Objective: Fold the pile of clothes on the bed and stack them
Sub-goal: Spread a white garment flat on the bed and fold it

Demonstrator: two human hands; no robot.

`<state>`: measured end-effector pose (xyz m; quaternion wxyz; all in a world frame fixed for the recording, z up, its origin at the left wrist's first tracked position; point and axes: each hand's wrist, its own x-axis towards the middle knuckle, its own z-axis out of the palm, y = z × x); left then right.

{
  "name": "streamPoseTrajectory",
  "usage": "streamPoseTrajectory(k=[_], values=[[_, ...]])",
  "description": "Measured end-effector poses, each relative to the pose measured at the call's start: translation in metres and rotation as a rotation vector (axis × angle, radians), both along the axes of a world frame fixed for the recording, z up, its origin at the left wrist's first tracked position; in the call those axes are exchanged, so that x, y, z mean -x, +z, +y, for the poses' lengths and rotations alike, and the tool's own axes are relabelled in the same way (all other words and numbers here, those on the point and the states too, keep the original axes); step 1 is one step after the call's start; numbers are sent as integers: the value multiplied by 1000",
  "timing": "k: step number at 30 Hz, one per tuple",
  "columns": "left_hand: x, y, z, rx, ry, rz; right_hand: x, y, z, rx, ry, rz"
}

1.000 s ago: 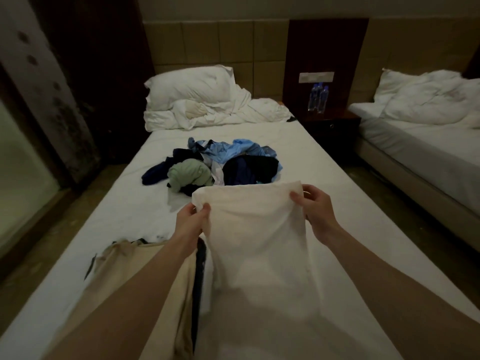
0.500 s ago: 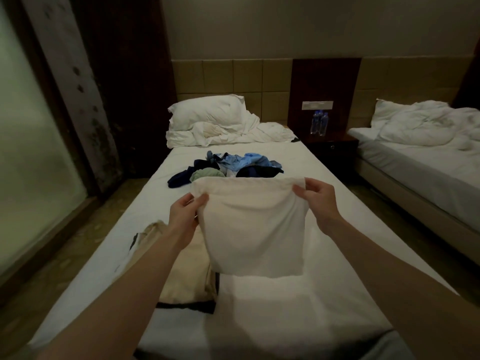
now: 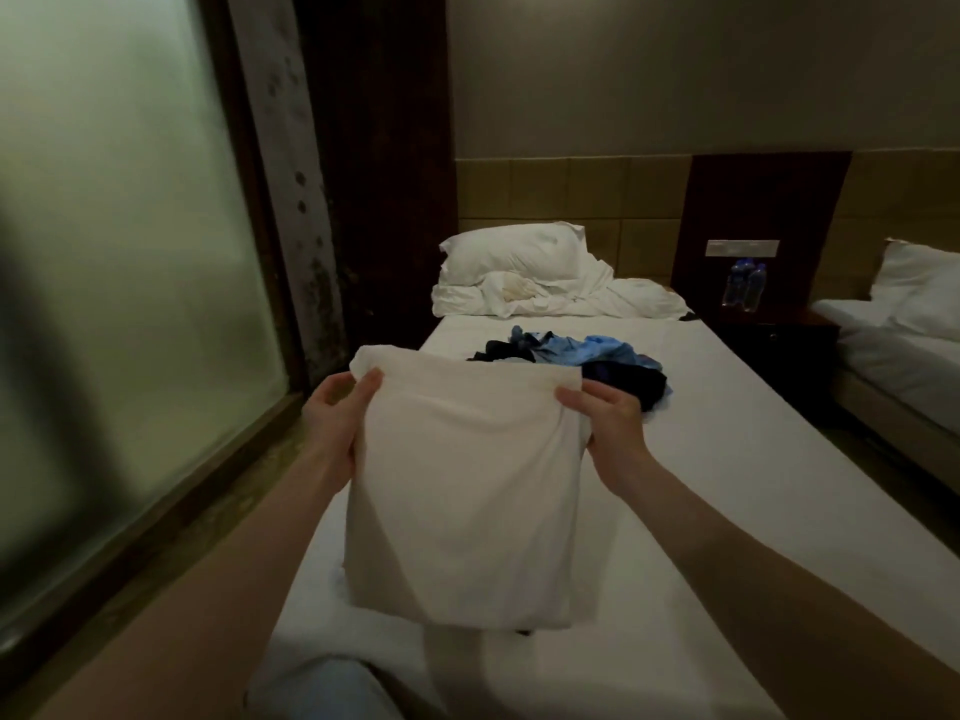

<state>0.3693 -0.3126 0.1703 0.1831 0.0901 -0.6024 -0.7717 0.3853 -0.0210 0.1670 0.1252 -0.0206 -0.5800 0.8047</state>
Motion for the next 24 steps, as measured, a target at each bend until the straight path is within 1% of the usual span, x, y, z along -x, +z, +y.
streamPoseTrajectory(k=[4, 8, 12, 14, 15, 17, 19, 20, 22, 23, 24], values=[[27, -22, -33, 85, 37, -132, 33, -29, -33, -27, 33, -75], [73, -53, -41, 137, 34, -232, 77, -61, -43, -84, 1, -157], [132, -82, -29, 166, -21, -291, 131, -90, -42, -238, -107, -265], [155, -96, -20, 243, -22, -313, 151, -102, -41, -371, -194, -346], [163, -105, -14, 333, -10, -327, 160, -108, -41, -458, -223, -383], [171, -124, 0, 594, 28, -290, 169, -124, -44, -698, -205, -427], [167, -147, 14, 894, 9, -148, 167, -141, -55, -1028, -117, -416], [164, -160, 20, 1056, -54, -47, 165, -151, -63, -1200, -66, -382], [157, -188, 33, 1441, -265, 140, 156, -171, -78, -1492, 38, -270], [152, -202, 38, 1621, -358, 197, 152, -181, -85, -1594, 92, -222], [147, -213, 39, 1760, -414, 206, 148, -191, -90, -1668, 142, -195]])
